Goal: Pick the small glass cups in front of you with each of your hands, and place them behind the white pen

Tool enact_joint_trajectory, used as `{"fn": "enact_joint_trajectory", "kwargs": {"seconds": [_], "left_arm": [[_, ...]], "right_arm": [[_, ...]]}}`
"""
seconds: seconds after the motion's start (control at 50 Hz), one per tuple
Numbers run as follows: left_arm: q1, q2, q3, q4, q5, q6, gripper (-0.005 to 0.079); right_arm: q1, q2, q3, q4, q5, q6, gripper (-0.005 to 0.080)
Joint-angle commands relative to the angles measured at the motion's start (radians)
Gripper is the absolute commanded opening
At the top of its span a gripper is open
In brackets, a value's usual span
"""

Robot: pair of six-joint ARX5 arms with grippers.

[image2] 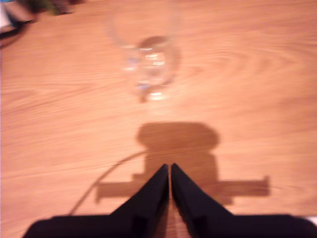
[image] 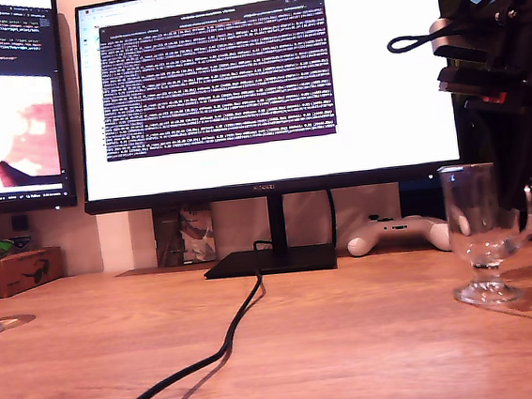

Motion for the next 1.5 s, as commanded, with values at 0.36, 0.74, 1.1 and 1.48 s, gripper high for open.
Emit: {"fn": "enact_joint_trajectory", "kwargs": {"seconds": [0.36, 0.74, 1.1, 1.48], "left_arm": [[-0.002, 0.216, 0.161, -0.105, -0.022, 0.098, 0.0148], [0.009, 0.404, 0.417, -0.194, -0.016, 0.348, 0.0313], [0.071, 0.652, 0.645, -0.405, 0.092, 0.355, 0.0313], [0.075, 0.838, 0.68, -0.384, 0.064, 0.355, 0.0365]], "right_arm": [[0.005, 0.011, 0.009, 0.036, -0.008, -0.041, -0.0011], [0.005, 0.011, 0.009, 0.048, -0.008, -0.042, -0.0011], [0.005, 0.011, 0.009, 0.065, -0.012, -0.042, -0.0011], [0.011, 0.011, 0.009, 0.065, -0.013, -0.042, -0.0011]]}}
